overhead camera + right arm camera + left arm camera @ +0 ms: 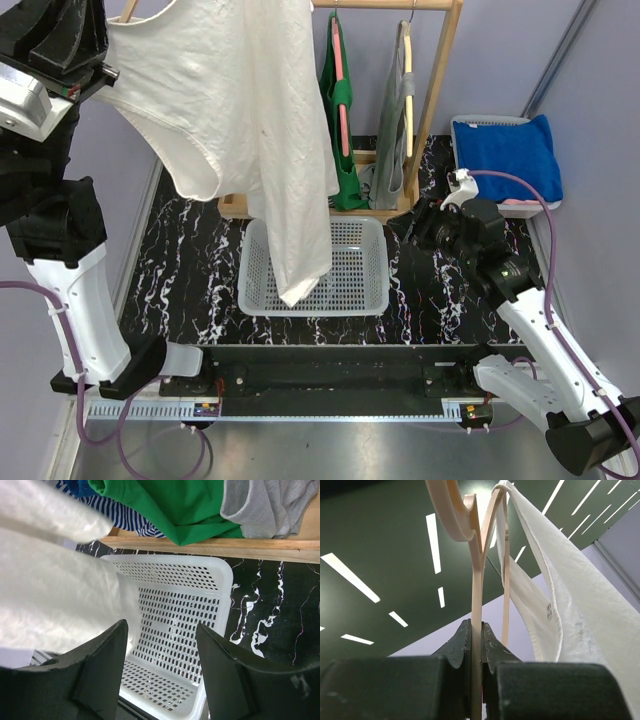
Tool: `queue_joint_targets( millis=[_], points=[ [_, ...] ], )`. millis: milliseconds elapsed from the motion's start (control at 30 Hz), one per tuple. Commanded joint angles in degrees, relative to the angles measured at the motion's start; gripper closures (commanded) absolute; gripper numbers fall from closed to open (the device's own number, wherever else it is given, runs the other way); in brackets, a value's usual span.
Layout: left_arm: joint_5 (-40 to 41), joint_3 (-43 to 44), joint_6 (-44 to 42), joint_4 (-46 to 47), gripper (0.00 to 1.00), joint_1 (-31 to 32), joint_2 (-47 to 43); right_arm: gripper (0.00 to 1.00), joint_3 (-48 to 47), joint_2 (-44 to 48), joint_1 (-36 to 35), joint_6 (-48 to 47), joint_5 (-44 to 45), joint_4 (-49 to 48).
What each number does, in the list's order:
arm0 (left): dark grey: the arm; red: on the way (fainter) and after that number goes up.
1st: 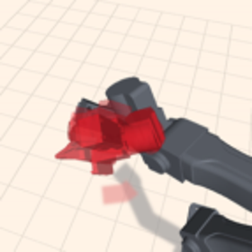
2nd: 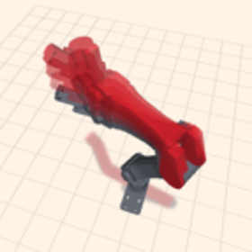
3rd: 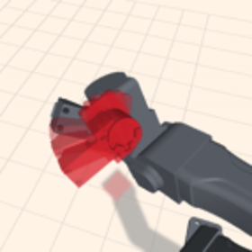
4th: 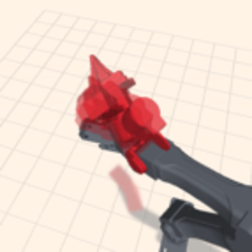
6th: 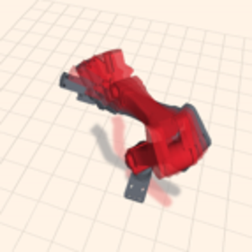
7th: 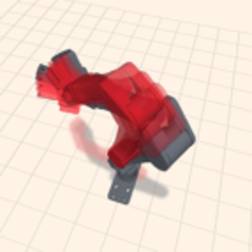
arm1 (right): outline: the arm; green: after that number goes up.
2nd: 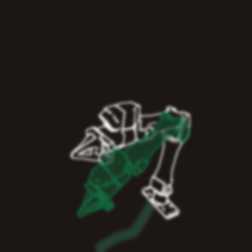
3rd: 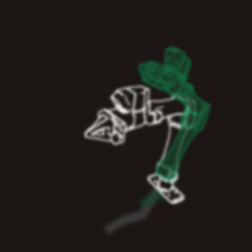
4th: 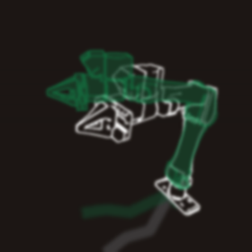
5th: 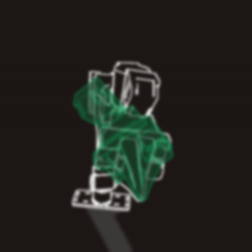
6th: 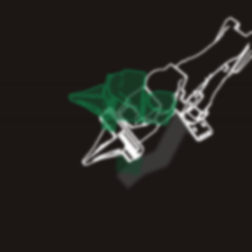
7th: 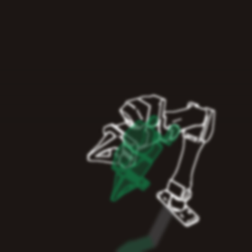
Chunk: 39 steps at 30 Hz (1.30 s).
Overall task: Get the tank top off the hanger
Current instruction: Remove the tank top from the bin.
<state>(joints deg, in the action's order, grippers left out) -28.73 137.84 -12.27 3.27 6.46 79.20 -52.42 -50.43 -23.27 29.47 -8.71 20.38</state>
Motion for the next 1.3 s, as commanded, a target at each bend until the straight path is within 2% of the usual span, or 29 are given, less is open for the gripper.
queue_joint_targets(
  millis=[0,200,267,367,467,600,833,1067,1133,1267],
  points=[
    [1.31,-3.7,-0.74,7.18,1.0,0.22,-4.39,0.34,0.39,0.34,-0.46,0.5,-0.78,-2.28],
    [1.4,-8.71,0.4,4.04,1.0,0.31,-7.21,0.34,0.13,-0.36,-0.38,0.23,-0.7,-2.36],
    [0.0,-17.57,1.11,2.98,1.0,0.31,-12.1,0.34,0.13,-0.28,-0.46,0.23,-0.52,-2.45],
    [-6.75,-28.55,1.64,-0.78,1.0,0.31,-18.61,0.34,0.04,-0.19,-0.46,-0.2,-0.34,-2.28],
    [-9.76,-32.18,1.99,-7.54,1.0,0.31,-23.19,0.34,-0.92,-0.45,-0.38,-0.65,-0.43,-1.75],
    [-11.08,-38.68,0.24,-12.14,1.0,0.31,-28.56,0.34,-2.77,-0.72,-0.38,-1.0,-0.69,-1.49],
    [-14.95,-39.23,3.13,-14.87,1.0,0.31,-30.77,0.34,-3.91,-1.86,-0.38,-0.91,-1.31,-1.48],
    [-21.09,-38.52,8.84,-15.04,1.0,0.31,-27.17,0.33,-4.7,-0.63,-0.38,-1.52,-0.08,-0.7],
    [-21.45,-39.92,10.51,-15.48,1.0,0.31,-26.9,0.32,-5.84,-0.19,-0.38,-3.27,1.23,1.31],
    [-19.71,-48.6,6.22,-16.63,1.0,0.31,-29.45,0.29,-9.44,1.39,-0.46,-6.79,4.31,4.49]
  ],
)
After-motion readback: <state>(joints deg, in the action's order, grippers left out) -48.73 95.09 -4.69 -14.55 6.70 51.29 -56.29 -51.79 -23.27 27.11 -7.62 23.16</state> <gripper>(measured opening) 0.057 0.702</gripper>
